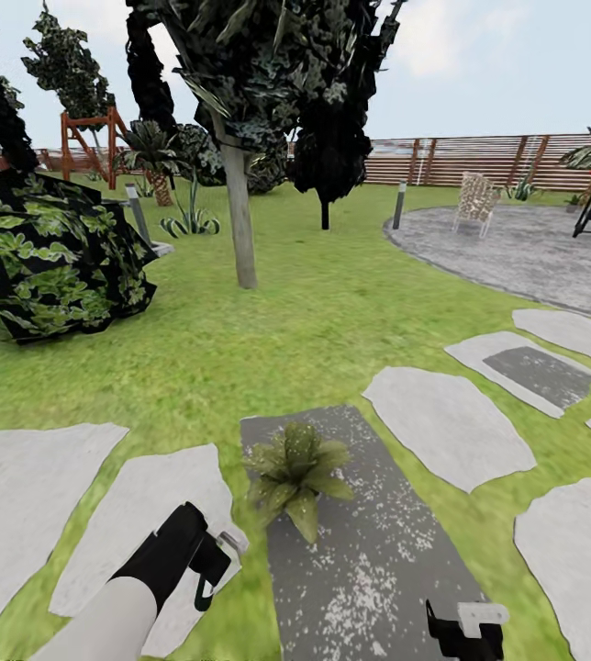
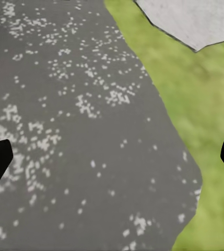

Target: Pick up the pesticide atomizer in the garden and spray insectifuge to fully cover both potted plants in the garden.

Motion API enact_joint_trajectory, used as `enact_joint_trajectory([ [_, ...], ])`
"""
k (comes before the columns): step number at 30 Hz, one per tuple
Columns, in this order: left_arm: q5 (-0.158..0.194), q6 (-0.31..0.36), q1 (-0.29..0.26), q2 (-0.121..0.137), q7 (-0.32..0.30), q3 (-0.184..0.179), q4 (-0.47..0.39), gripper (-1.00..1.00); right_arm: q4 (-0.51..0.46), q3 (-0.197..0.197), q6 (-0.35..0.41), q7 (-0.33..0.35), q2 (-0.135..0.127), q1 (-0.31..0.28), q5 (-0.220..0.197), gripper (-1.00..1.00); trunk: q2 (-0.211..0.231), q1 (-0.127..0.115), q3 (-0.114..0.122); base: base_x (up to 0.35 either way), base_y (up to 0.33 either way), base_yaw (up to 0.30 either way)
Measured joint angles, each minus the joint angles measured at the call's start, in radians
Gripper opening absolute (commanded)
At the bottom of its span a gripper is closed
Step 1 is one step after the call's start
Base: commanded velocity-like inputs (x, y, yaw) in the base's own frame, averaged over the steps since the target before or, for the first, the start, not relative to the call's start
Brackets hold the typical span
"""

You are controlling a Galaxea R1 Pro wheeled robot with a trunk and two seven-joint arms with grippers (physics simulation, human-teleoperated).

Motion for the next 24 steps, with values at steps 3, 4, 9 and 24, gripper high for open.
enact_joint_trajectory([
  [3,-0.001,-0.001,0.0,0.0,0.0,0.0,0.0,-1.0,0.0,0.0,0.0,0.0,0.0,0.0,0.0,1.0,0.0,0.0,0.0,0.202,-0.142,0.014],
  [4,0.0,-0.001,-0.001,0.001,0.0,0.001,0.0,-1.0,0.0,0.0,0.0,0.0,0.0,0.0,0.0,1.0,0.0,0.0,0.0,0.231,-0.164,0.002],
  [9,0.0,-0.001,-0.001,0.001,0.0,0.001,0.0,-1.0,0.0,0.0,0.0,0.0,0.0,0.0,0.0,1.0,0.0,0.0,0.0,0.235,-0.165,0.027],
  [24,0.001,-0.001,-0.001,0.0,0.0,0.002,-0.001,-1.0,0.0,-0.002,0.0,0.0,-0.003,0.0,0.0,1.0,0.0,0.0,0.0,0.03,-0.075,0.078],
])
